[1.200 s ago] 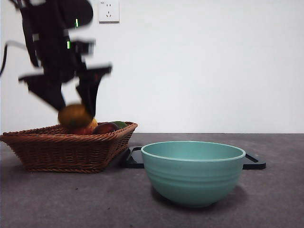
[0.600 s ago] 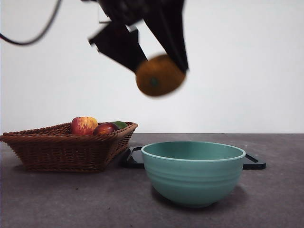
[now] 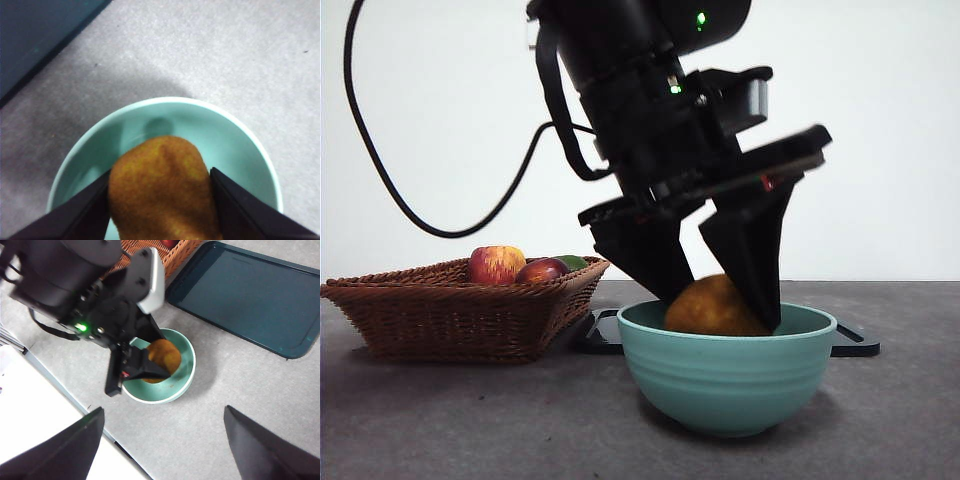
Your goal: Pick up the wifruite, put it on the bowl, pick up the plate, put it on desk
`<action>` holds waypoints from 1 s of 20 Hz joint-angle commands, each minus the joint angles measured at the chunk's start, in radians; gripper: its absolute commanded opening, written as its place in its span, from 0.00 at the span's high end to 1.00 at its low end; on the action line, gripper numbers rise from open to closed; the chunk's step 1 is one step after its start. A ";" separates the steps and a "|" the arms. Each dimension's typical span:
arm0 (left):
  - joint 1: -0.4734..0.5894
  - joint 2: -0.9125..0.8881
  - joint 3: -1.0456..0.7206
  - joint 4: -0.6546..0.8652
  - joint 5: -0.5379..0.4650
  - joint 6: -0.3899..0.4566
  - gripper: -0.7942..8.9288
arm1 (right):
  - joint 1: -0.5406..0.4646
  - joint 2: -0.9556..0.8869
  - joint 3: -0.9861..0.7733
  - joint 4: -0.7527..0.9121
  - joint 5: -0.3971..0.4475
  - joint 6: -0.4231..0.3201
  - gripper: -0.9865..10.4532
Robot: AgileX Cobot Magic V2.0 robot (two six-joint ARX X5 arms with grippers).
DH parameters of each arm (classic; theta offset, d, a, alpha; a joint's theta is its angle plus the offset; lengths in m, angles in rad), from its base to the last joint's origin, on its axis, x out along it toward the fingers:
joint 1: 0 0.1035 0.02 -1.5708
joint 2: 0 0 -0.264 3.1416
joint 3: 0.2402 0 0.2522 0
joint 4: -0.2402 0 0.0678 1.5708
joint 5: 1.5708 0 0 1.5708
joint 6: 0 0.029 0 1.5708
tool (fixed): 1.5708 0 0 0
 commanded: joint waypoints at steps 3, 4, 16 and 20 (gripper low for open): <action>-0.013 0.047 0.022 0.012 -0.005 0.013 0.66 | 0.005 0.004 0.016 0.009 0.000 0.010 0.58; -0.013 0.053 0.022 0.007 -0.005 0.013 0.66 | 0.005 0.004 0.016 0.009 0.000 0.010 0.58; -0.018 0.020 0.022 0.003 -0.004 0.000 0.56 | 0.005 0.004 0.016 0.009 0.000 0.010 0.58; -0.016 -0.093 0.022 0.003 -0.005 -0.015 0.56 | 0.005 0.004 0.016 0.009 0.000 0.010 0.58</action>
